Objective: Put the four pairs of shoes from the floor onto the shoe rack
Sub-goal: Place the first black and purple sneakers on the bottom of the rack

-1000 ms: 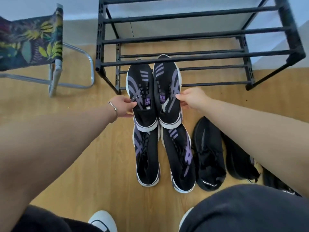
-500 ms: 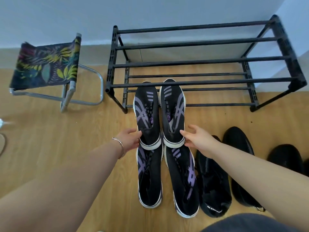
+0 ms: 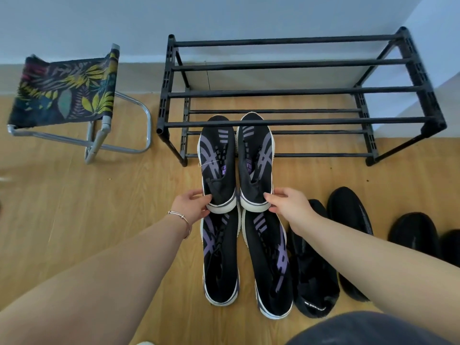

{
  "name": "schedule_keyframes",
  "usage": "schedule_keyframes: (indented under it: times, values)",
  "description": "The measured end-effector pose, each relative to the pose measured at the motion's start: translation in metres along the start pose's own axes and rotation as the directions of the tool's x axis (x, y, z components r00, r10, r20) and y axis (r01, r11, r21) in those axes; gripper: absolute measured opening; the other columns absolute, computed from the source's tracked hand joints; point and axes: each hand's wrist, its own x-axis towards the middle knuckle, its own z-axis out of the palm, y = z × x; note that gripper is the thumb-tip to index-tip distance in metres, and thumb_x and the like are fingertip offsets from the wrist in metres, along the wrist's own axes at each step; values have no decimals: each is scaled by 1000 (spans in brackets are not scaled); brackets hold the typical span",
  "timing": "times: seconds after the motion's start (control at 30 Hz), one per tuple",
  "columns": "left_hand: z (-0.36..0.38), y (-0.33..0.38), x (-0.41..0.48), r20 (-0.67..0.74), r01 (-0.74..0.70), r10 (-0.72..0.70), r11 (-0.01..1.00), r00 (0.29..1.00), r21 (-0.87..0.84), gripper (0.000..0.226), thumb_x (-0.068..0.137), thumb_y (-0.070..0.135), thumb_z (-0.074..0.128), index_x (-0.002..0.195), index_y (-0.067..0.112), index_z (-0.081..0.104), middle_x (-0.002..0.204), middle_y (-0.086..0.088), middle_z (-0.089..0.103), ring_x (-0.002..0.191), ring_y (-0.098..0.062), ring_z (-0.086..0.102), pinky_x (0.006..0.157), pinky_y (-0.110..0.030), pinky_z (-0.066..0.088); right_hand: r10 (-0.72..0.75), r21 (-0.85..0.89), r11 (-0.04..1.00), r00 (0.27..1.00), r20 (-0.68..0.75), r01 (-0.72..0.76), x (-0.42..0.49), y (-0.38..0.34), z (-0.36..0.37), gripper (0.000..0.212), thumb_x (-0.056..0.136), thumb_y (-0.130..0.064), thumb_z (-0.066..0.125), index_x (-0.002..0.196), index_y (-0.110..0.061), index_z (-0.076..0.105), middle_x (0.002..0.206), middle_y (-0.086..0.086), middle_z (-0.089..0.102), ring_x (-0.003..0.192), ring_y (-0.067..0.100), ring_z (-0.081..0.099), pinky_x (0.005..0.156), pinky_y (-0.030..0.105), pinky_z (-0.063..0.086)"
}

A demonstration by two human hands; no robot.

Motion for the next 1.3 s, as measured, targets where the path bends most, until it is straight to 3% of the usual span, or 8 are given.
schedule_keyframes:
  times: [0.3,0.47,0.6,0.7,0.83,1.0,1.1,1.3]
  values:
    - [1,76,45,-70,-128,129,991,989,26,40,91,13,70,131,11,64,115,-10,71,104,-26,70,89,-40,60,-93,-140,986,995,-21,89,46,-92,11,44,92,-18,72,131,-3,60,114,7,68,100,23,70,94,38,58]
    - [9,92,51,-56,-60,63,997,996,50,36,96,9,63,132,9,61,106,-8,69,109,-28,68,87,-40,59,-11,-203,979,997,-72,-3,74,-119,21,46,88,-10,76,129,0,59,130,17,65,102,28,70,89,41,61]
    - [11,84,53,-102,-53,51,999,993,-13,44,94,15,67,136,16,58,126,-11,67,109,-30,68,78,-41,63,61,-231,970,996,-64,-74,80,-127,28,45,90,-5,73,131,1,56,132,18,63,116,34,66,95,45,59]
    - [13,77,52,-161,-106,102,994,982,-21,47,91,18,71,137,17,59,125,-7,65,105,-27,68,79,-42,64,123,-287,949,991,-54,-133,80,-117,39,39,93,-12,71,127,1,57,122,19,67,106,33,70,93,46,59]
    - [15,69,49,-156,-109,94,990,983,-93,52,91,11,70,140,17,54,120,-3,59,107,-27,65,88,-45,61,175,-215,959,982,-68,-186,77,-108,50,35,94,-11,68,125,0,56,92,16,64,90,32,72,88,46,62]
    - [13,66,55,-260,-111,104,994,960,-13,43,90,22,72,131,13,62,109,-3,68,99,-26,69,88,-41,61,130,-59,989,989,-71,-134,80,-99,46,25,93,-5,69,114,-4,56,124,20,65,100,34,70,84,41,63]
    - [14,66,55,-330,-71,57,997,942,-30,43,87,33,74,125,14,66,95,0,69,97,-27,71,92,-44,58,72,-52,996,993,-89,-77,83,-95,49,30,93,-6,68,122,-2,59,126,20,65,109,37,68,89,44,61]
    - [16,68,56,-300,-59,60,998,952,14,43,84,35,76,123,16,70,107,-3,72,99,-27,71,92,-43,59,26,-104,994,996,-86,-35,84,-91,46,42,93,-12,70,132,-2,58,126,18,66,108,35,70,91,46,61]
